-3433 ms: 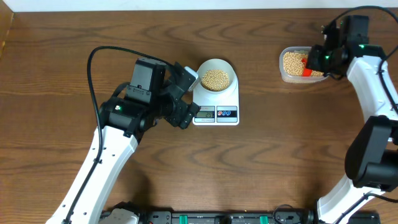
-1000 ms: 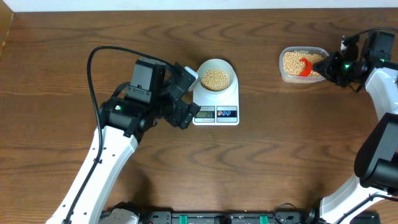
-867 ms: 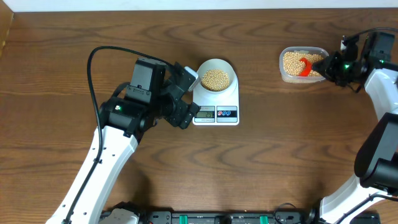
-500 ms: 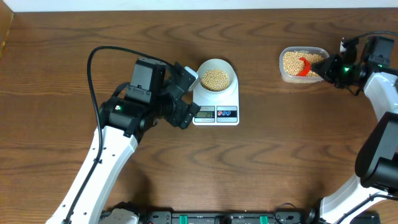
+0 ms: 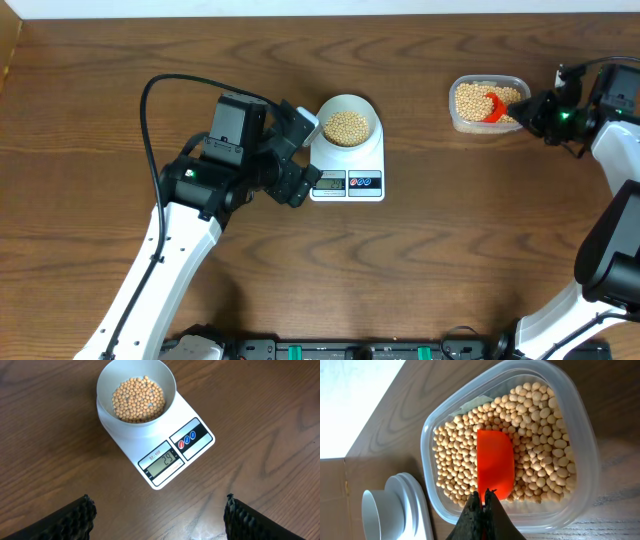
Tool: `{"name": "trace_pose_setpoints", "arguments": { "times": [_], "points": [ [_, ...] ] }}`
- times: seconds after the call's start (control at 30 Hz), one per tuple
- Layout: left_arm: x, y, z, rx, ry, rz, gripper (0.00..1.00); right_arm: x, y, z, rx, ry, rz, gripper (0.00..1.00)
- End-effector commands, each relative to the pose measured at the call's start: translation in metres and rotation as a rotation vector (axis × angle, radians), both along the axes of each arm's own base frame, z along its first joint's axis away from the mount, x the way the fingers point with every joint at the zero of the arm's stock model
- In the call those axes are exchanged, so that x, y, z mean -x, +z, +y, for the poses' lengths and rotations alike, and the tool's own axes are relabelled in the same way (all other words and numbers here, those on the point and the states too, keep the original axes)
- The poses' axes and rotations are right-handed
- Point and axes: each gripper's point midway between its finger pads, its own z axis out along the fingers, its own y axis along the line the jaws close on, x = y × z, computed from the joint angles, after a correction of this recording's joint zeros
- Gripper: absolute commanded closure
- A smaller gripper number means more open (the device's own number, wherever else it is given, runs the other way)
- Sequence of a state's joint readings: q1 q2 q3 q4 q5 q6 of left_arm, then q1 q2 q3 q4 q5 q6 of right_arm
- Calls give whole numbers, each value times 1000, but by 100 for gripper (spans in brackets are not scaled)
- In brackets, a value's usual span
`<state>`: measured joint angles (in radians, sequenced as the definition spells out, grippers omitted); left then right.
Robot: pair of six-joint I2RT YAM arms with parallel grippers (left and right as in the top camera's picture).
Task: Scoop item into bowl and weigh 50g on scale
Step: 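Scoop soybeans and lift the red scoop out of the tub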
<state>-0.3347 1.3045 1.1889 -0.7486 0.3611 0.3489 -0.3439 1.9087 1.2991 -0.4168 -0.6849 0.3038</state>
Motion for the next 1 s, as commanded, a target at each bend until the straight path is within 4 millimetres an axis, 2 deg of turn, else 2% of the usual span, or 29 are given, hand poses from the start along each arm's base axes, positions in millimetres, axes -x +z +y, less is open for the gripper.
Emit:
{"name": "trace_pose_setpoints", "arguments": {
  "times": [0.0, 0.2, 0.97],
  "points": [
    [1, 0, 1, -1, -10, -7, 16, 6, -12, -2, -13, -11, 25, 99],
    [1, 0, 1, -1, -10, -7, 16, 8, -19, -1, -29, -32, 30, 99],
    [1, 0, 1, -1, -10, -7, 16, 3, -18, 5, -54, -68, 42, 99]
  ]
}}
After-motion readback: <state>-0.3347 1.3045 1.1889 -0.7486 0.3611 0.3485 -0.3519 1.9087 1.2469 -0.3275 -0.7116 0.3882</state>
